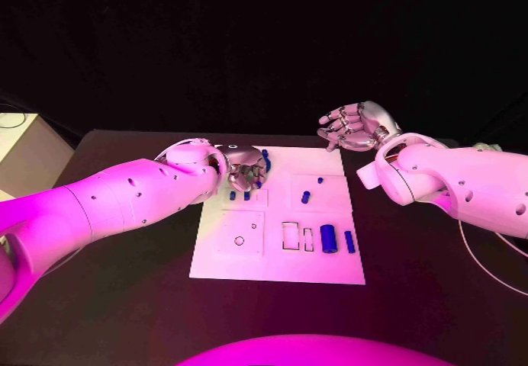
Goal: Assemble the parts on the task board
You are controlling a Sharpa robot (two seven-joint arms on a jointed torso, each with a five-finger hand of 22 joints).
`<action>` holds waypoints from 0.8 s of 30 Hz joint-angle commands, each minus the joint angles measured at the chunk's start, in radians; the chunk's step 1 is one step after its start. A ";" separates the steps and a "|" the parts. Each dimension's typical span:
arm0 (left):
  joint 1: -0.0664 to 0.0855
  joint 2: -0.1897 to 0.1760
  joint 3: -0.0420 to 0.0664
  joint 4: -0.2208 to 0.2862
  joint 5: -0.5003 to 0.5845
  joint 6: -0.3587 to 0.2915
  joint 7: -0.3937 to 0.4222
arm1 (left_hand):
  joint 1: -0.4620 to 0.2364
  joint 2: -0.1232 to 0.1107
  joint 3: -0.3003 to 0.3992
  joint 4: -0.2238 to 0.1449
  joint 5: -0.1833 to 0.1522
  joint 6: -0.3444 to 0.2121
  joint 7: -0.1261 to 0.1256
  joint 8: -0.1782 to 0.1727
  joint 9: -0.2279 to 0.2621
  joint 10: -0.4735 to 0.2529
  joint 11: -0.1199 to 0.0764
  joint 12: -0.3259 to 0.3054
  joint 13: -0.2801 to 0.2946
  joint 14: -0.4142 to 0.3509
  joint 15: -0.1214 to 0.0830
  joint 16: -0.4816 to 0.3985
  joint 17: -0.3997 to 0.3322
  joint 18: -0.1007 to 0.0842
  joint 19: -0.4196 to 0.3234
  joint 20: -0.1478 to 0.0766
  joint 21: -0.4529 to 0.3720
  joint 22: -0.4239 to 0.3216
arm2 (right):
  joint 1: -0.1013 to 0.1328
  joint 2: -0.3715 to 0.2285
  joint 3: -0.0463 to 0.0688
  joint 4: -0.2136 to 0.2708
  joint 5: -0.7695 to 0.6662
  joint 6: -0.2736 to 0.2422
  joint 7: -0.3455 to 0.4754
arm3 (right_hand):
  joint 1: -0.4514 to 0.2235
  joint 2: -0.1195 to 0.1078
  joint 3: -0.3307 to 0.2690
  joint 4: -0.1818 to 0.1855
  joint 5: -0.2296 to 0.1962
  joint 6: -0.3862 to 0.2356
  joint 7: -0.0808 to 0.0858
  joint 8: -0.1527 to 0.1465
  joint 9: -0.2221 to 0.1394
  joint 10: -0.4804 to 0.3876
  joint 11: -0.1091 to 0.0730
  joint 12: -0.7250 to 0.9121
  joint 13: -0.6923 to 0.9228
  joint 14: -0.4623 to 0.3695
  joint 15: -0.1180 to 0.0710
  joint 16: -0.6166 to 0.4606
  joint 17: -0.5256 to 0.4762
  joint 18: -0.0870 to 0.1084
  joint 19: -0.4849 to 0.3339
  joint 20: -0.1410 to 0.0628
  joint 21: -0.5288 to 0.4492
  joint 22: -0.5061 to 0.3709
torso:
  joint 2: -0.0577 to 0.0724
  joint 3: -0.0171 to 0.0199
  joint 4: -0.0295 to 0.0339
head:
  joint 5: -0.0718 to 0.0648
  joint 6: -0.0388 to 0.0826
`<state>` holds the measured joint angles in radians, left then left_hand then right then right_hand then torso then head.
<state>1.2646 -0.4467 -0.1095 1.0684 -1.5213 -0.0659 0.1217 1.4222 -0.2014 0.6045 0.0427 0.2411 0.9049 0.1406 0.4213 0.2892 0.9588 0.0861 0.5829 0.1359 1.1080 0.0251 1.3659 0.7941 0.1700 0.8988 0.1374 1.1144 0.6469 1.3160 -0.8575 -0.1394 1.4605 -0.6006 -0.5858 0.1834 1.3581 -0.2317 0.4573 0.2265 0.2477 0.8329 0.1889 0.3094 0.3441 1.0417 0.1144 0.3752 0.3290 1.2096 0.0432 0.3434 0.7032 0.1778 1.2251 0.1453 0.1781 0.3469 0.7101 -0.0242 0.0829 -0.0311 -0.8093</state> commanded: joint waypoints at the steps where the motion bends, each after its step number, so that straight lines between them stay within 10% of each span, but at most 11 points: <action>1: -0.001 0.005 0.000 0.000 -0.003 0.014 0.012 | -0.011 0.000 0.000 -0.006 -0.005 0.007 0.002 -0.010 0.000 0.011 0.000 -0.010 -0.003 0.009 -0.001 0.008 0.001 0.014 -0.005 -0.006 0.005 0.002 | 0.000 0.001 0.000 0.000 0.002 0.007 0.012 | -0.011 -0.002 -0.001 -0.007 0.004 -0.001 0.005 0.003 -0.001 0.009 0.002 -0.005 -0.001 0.008 0.002 -0.002 -0.002 0.004 0.007 0.000 -0.006 -0.001 | 0.000 -0.0009 0.0004 | 0.000 0.000; 24: -0.003 -0.041 0.010 0.025 0.100 -0.094 0.048 | -0.034 0.006 0.023 -0.035 -0.003 0.081 0.004 -0.045 0.031 0.140 -0.007 -0.159 -0.021 0.109 -0.010 0.030 0.078 0.013 0.030 -0.018 0.039 0.025 | 0.000 0.002 0.000 -0.003 0.002 0.017 0.006 | -0.013 -0.002 -0.001 -0.008 0.003 -0.002 0.005 0.003 -0.002 0.010 0.002 -0.008 -0.007 0.008 0.003 -0.007 -0.003 0.004 0.007 0.000 -0.009 -0.006 | -0.001 0.0008 -0.0011 | 0.000 0.010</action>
<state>1.2608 -0.4846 -0.1008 1.0867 -1.4734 -0.1335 0.1496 1.3924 -0.1995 0.6305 0.0106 0.2375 0.9796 0.1443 0.3787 0.3195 1.0924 0.0768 0.4267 0.1157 1.2084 0.0142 1.3953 0.8717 0.1701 0.9241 0.1199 1.1501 0.6716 1.3159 -0.8561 -0.1394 1.4583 -0.5988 -0.5819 0.1823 1.3542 -0.2357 0.4543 0.2236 0.2477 0.8328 0.1888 0.3093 0.3431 1.0454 0.1181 0.3714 0.3229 1.2130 0.0466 0.3434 0.7018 0.1778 1.2251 0.1452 0.1723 0.3420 0.7101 -0.0242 0.0820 -0.0311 -0.8005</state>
